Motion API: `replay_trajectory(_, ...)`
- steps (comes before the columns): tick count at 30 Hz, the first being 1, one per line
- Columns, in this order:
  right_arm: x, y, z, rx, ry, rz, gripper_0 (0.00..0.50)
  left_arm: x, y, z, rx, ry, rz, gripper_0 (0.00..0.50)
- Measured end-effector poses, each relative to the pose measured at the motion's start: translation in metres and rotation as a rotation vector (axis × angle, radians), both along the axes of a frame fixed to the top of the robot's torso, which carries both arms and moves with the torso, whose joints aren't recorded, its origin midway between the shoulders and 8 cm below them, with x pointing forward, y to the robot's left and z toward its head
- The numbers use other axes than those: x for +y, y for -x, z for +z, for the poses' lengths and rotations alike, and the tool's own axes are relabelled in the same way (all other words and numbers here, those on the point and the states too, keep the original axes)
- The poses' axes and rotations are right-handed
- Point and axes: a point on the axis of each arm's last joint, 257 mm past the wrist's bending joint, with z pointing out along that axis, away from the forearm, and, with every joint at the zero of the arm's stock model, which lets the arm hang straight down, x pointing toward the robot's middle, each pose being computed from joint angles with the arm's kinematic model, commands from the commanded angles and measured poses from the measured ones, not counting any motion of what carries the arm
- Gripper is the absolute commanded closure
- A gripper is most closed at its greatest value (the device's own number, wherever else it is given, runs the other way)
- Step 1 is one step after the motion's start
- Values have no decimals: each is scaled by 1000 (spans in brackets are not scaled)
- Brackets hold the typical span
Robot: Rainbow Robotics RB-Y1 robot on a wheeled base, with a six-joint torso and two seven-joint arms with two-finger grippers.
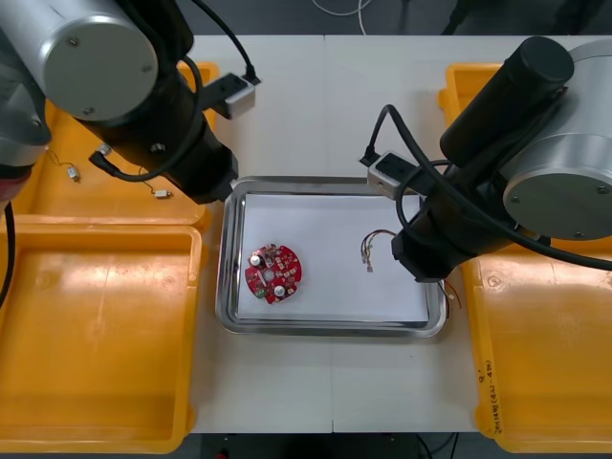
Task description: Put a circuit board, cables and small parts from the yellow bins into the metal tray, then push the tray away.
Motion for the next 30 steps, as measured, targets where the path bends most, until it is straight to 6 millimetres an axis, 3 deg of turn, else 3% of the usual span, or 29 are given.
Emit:
replay_trajectory(8, 5, -9, -17, 5, 69, 196, 500, 52, -17, 22, -58, 48, 140, 0)
replay_trajectory(16, 13, -21, -32, -36, 98, 243, 500, 106, -28, 29, -106, 59, 288, 0)
replay_trajectory(21, 20, -17, -50, -32, 133, 280, 500, 136, -35, 36, -122, 98, 387, 0)
replay_trajectory(30, 22, -11, -72, -35, 200, 313, 500, 182, -47, 21, -79, 95, 546, 0)
